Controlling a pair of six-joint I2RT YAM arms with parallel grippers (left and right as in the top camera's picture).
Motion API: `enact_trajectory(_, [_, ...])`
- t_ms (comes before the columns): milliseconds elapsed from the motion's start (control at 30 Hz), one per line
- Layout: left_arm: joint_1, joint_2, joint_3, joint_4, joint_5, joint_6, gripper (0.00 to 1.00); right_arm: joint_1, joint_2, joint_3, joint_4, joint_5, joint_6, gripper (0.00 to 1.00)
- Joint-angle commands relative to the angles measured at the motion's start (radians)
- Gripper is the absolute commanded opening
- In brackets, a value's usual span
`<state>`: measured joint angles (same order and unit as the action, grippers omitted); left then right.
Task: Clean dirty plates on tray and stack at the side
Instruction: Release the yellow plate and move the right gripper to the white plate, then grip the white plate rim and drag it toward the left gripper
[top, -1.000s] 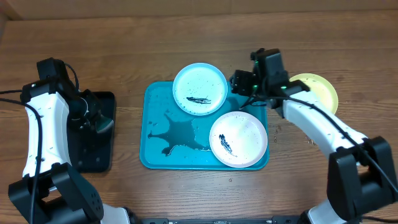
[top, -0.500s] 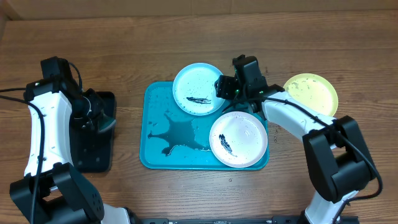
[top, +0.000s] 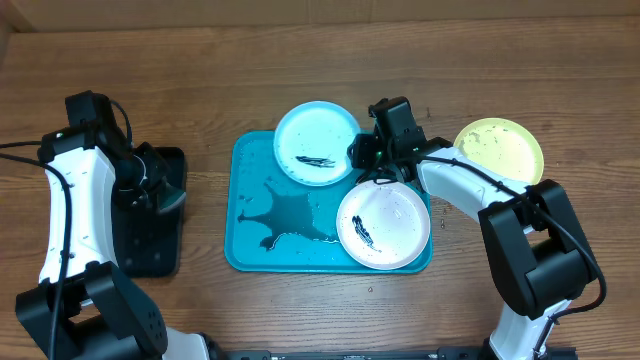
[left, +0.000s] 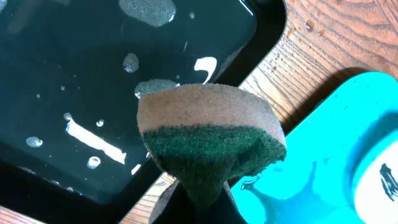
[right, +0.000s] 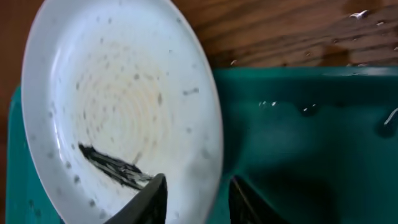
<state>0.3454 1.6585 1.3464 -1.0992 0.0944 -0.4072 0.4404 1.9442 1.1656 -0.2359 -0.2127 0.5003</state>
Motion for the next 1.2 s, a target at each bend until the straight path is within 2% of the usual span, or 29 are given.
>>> enact_trajectory(0, [-0.008, -0.011, -0.003, 0.003, 0.012, 0.026, 0.04, 0.024, 0.002, 0.0, -0.003, -0.051, 0.002, 0.29])
enact_trajectory(133, [-0.013, -0.011, -0.003, 0.002, 0.011, 0.027, 0.04, 0.081, 0.002, 0.0, -0.013, -0.065, 0.003, 0.14])
enact_trajectory(367, [-0.013, -0.011, -0.003, 0.001, 0.011, 0.026, 0.04, 0.238, 0.001, 0.029, -0.062, -0.121, 0.0, 0.12])
enact_trajectory(533, [-0.014, -0.011, -0.003, -0.001, 0.011, 0.027, 0.04, 0.269, -0.026, 0.136, -0.217, -0.076, -0.042, 0.12])
enact_trajectory(633, [-0.014, -0.011, -0.003, 0.0, 0.011, 0.027, 0.04, 0.265, -0.056, 0.226, -0.336, 0.04, -0.1, 0.2])
enact_trajectory(767, [-0.014, -0.011, -0.003, 0.001, 0.011, 0.026, 0.04, 0.264, -0.066, 0.315, -0.369, 0.209, -0.283, 0.54])
enact_trajectory(800, [-0.014, -0.011, -0.003, 0.001, 0.011, 0.026, 0.04, 0.263, -0.066, 0.315, -0.358, 0.267, -0.304, 0.57])
enact_trajectory(933, [-0.014, -0.011, -0.003, 0.002, 0.011, 0.026, 0.04, 0.24, -0.049, 0.314, -0.33, 0.46, -0.307, 0.57])
enact_trajectory(1000, [-0.014, -0.011, -0.003, 0.001, 0.011, 0.026, 0.04, 0.218, -0.026, 0.314, -0.311, 0.471, -0.295, 0.59])
enact_trajectory(1167, [-0.014, -0.011, -0.003, 0.001, 0.011, 0.026, 0.04, 0.135, 0.056, 0.314, -0.291, 0.439, -0.144, 0.59])
